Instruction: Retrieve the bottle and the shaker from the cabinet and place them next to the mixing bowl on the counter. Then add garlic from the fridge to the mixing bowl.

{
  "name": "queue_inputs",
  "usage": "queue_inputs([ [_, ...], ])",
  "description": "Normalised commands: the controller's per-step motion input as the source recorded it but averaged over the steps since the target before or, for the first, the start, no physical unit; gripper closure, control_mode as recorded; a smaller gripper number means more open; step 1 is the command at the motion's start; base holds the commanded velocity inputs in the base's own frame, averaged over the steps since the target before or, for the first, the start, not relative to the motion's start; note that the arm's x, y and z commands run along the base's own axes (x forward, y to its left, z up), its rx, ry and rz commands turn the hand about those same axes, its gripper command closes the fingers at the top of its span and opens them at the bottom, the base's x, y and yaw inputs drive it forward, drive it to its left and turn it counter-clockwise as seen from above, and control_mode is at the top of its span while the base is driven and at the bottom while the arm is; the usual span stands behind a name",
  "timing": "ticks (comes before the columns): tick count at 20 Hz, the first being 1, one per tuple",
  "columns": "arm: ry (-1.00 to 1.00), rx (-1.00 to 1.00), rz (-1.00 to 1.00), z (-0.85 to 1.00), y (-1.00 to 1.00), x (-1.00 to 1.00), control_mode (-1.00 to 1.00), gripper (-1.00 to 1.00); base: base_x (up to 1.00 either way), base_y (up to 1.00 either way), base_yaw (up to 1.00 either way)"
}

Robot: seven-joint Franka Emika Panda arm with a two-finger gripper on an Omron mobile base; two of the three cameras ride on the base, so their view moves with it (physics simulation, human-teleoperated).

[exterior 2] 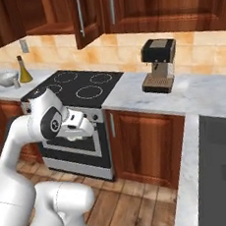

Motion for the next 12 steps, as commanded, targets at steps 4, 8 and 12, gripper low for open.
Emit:
queue_inputs([
  [4, 0.00, 0.00, 0.00, 0.00, 0.00, 0.00, 1.00, 1.00, 0.77, 0.59, 0.32],
  [8, 0.00, 0.00, 0.00, 0.00, 0.00, 0.00, 1.00, 1.00, 0.58, 0.50, 0.48],
  [12, 0.00, 0.00, 0.00, 0.00, 0.00, 0.00, 1.00, 1.00, 0.64, 0.26, 0.49],
])
